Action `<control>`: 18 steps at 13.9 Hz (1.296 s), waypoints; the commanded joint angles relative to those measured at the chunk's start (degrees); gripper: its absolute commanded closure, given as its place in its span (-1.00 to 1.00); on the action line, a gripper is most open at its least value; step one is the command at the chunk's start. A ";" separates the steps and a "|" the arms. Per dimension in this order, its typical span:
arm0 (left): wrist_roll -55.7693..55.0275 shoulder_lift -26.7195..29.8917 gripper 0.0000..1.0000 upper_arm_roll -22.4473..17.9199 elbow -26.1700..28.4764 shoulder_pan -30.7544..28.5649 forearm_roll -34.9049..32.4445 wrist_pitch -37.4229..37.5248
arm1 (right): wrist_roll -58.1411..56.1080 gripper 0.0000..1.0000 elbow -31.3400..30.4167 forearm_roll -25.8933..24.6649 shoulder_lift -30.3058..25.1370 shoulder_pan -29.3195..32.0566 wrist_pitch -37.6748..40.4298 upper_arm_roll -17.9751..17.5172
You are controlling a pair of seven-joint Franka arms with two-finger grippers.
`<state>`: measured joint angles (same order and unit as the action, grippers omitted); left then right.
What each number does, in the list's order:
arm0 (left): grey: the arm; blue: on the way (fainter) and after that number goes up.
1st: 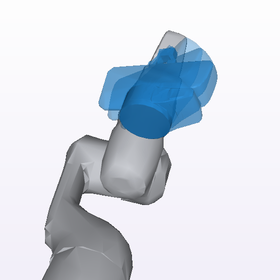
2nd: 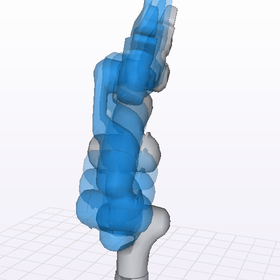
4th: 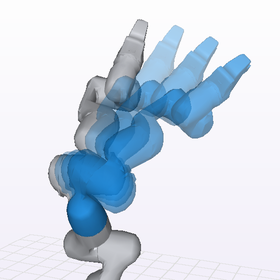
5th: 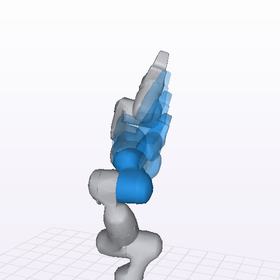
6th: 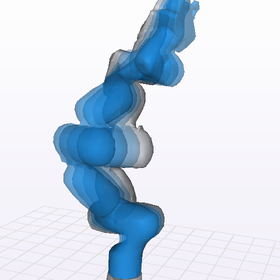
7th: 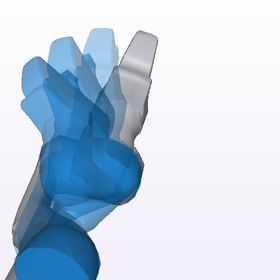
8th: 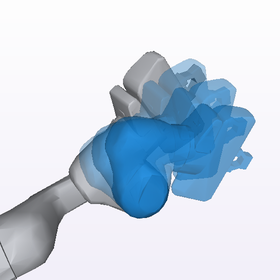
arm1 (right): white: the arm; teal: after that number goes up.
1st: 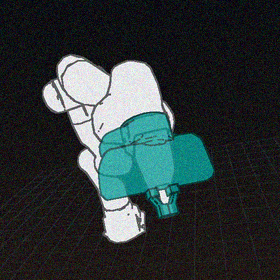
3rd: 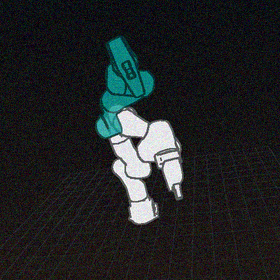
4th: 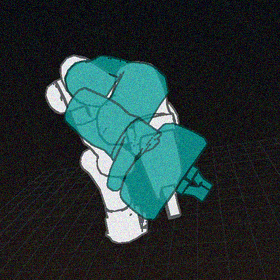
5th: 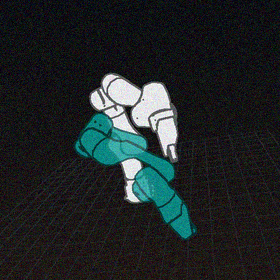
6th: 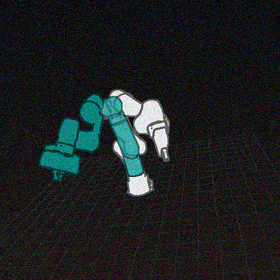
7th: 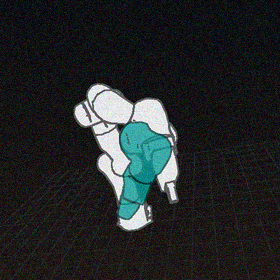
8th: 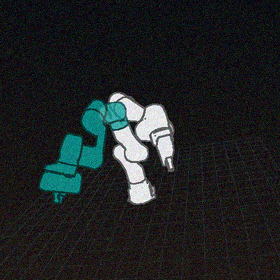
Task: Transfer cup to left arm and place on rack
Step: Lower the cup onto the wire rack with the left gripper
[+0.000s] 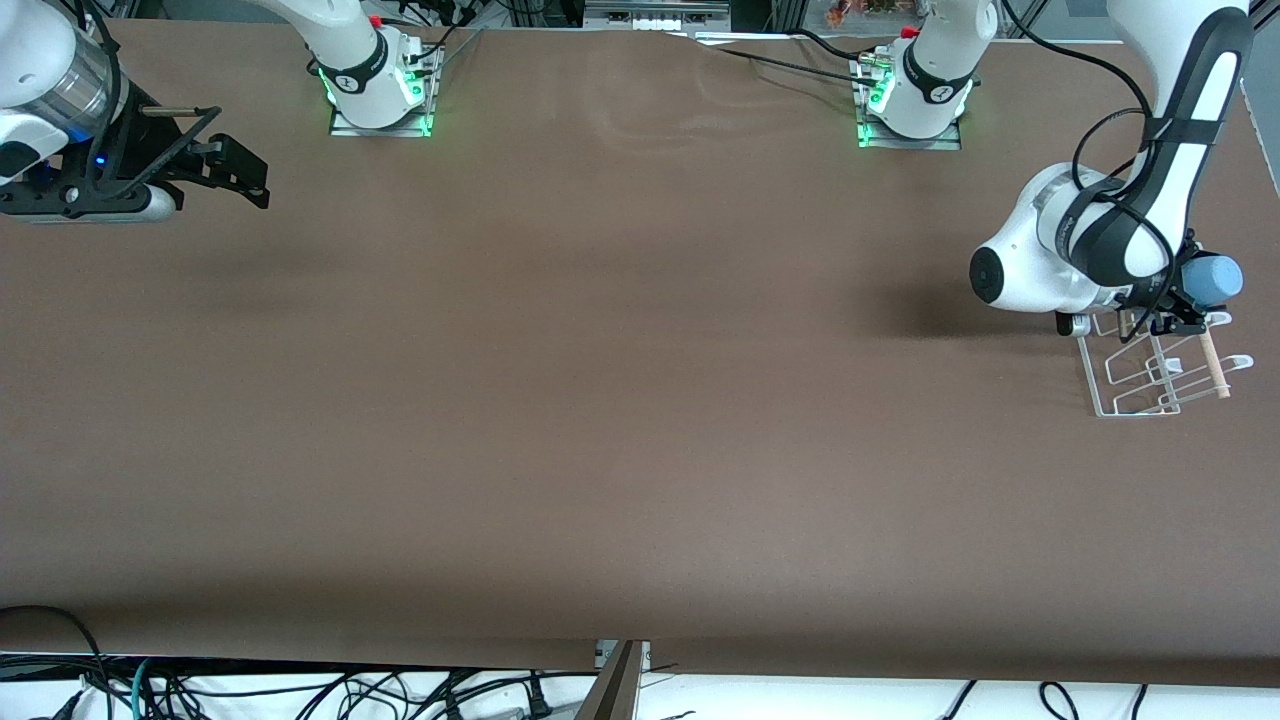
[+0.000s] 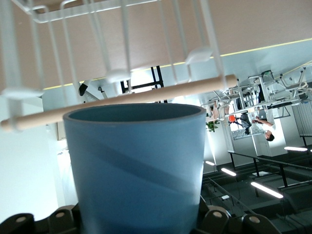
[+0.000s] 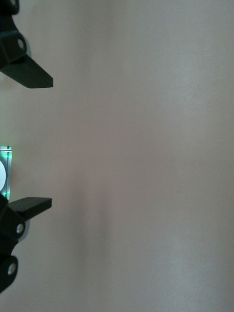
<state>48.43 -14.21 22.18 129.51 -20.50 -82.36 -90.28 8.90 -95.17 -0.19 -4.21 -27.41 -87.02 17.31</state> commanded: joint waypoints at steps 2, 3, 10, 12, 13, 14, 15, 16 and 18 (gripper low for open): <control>-1.24 2.08 1.00 0.23 2.67 -2.97 -5.25 -3.48 | -0.47 -0.98 2.45 -0.26 0.61 0.34 0.36 0.26; -1.24 1.82 1.00 0.23 2.67 -3.49 -7.18 -5.58 | -0.47 -0.98 2.62 0.18 1.04 0.52 0.10 0.35; -1.76 0.16 1.00 0.14 2.50 -4.11 -13.18 -6.66 | -0.47 -0.98 3.68 0.10 2.36 15.01 0.27 -14.49; -2.38 -1.34 1.00 0.05 2.32 -4.11 -14.66 -6.83 | -0.47 -0.98 3.33 -1.12 2.19 14.85 0.71 -14.50; -2.55 -1.87 1.00 0.05 2.41 -4.11 -15.80 -6.84 | -0.38 -0.98 3.33 -1.65 2.19 14.67 0.71 -14.59; -2.90 -2.22 1.00 -0.04 2.41 -4.11 -15.99 -6.84 | -0.38 -0.98 3.33 -1.66 2.19 14.58 0.63 -14.68; -2.91 -2.31 1.00 -0.30 2.41 -4.11 -16.16 -6.92 | -0.29 -0.98 3.33 -1.66 2.19 14.58 0.54 -14.77; -2.91 -2.31 1.00 -0.30 2.32 -4.20 -16.17 -6.92 | -0.20 -0.98 3.42 -1.66 2.19 14.50 0.54 -14.77; -3.08 -2.49 1.00 -0.47 2.15 -4.99 -16.34 -8.49 | -0.11 -0.98 3.42 -1.57 2.19 14.41 0.71 -14.85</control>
<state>45.98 -16.94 21.77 131.58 -24.21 -96.75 -96.96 8.83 -92.94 -0.91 -2.20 -13.77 -87.20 3.46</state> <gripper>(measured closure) 0.273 0.009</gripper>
